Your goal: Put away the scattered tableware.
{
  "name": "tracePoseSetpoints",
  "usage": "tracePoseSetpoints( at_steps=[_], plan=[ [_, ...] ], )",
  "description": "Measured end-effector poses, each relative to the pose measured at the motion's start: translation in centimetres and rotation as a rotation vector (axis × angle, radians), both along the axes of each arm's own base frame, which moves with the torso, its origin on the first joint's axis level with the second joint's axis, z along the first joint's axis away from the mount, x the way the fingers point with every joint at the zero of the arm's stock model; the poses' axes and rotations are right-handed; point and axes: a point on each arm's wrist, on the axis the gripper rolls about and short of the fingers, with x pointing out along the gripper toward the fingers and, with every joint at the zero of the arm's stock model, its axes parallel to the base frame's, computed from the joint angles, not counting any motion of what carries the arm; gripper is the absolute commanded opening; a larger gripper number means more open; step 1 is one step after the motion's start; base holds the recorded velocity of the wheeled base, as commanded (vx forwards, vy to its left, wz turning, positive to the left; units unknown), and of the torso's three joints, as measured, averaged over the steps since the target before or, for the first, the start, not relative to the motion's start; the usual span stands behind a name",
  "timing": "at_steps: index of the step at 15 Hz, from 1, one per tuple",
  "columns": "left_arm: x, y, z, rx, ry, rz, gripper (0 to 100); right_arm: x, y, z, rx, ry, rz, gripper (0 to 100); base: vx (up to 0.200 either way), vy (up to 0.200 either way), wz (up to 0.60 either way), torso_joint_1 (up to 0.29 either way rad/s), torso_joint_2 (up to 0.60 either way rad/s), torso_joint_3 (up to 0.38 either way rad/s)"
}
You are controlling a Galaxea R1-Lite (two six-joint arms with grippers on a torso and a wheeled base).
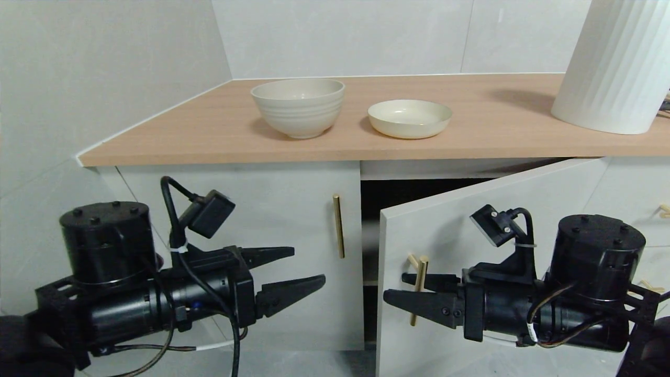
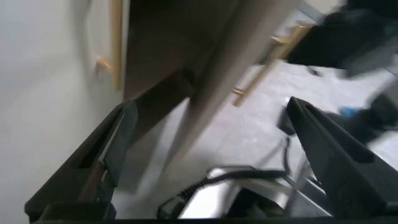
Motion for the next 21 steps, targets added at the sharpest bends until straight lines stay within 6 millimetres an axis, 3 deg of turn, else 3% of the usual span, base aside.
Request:
tracePoseSetpoints(
  at_steps=[4,5,12,17,21],
  plan=[
    [0.0,-1.1,-1.5,0.004,0.085,-0.012,100,0.0,0.0,0.0,-0.001,0.001,0.001,100,0.0,0.0,0.0,0.0,0.0,0.0],
    [0.0,-1.2,-1.7,0.006,0.089,-0.016,0,0.0,0.0,0.0,-0.001,0.002,0.001,100,0.0,0.0,0.0,0.0,0.0,0.0],
    [0.3,-1.7,-1.6,-0.009,0.065,-0.029,0,-0.1,0.2,-0.1,-0.003,0.003,0.007,100,0.0,0.0,0.0,0.0,0.0,0.0],
    [0.9,-3.2,-2.1,-0.04,0.021,-0.068,0,-0.1,0.3,-0.1,-0.003,0.002,0.009,100,0.0,0.0,0.0,0.0,0.0,0.0],
    [3.9,-5.9,-2.0,-0.157,-0.018,-0.072,0,-0.2,0.2,0.0,-0.002,0.0,0.008,100,0.0,0.0,0.0,0.0,0.0,0.0]
  ],
)
